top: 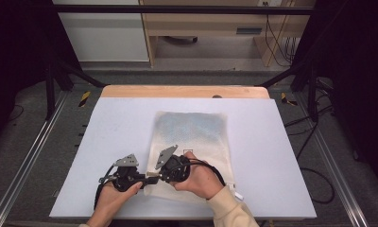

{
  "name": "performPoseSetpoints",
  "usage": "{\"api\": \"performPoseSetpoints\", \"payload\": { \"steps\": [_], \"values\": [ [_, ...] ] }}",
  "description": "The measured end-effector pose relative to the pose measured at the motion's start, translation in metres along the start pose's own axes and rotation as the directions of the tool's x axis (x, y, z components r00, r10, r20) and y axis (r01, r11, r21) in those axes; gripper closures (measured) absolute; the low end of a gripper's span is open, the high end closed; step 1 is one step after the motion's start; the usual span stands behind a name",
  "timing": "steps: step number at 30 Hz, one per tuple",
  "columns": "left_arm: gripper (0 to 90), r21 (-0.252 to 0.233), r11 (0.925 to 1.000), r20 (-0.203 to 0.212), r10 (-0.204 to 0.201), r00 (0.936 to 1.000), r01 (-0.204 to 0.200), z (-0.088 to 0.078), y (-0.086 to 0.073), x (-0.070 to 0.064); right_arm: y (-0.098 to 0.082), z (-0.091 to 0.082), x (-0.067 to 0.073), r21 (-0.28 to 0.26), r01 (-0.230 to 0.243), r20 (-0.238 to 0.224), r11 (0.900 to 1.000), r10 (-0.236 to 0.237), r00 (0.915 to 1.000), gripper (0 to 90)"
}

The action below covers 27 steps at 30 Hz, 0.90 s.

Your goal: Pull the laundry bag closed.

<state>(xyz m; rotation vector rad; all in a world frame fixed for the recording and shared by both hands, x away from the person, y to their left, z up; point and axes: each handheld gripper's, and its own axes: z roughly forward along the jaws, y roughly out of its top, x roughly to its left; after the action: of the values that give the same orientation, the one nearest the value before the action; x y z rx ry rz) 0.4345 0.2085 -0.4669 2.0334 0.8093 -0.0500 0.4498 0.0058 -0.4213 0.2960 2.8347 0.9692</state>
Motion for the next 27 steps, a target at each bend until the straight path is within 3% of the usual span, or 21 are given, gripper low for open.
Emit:
{"api": "performPoseSetpoints", "payload": {
  "steps": [27],
  "values": [
    [86.6, 0.001, 1.0000, 0.011, 0.006, 0.9999, -0.006, 0.001, 0.000, -0.002, -0.013, -0.005, -0.005, 0.018, -0.029, 0.005, 0.999, 0.029, 0.9996, 82.2]
  ]
}}
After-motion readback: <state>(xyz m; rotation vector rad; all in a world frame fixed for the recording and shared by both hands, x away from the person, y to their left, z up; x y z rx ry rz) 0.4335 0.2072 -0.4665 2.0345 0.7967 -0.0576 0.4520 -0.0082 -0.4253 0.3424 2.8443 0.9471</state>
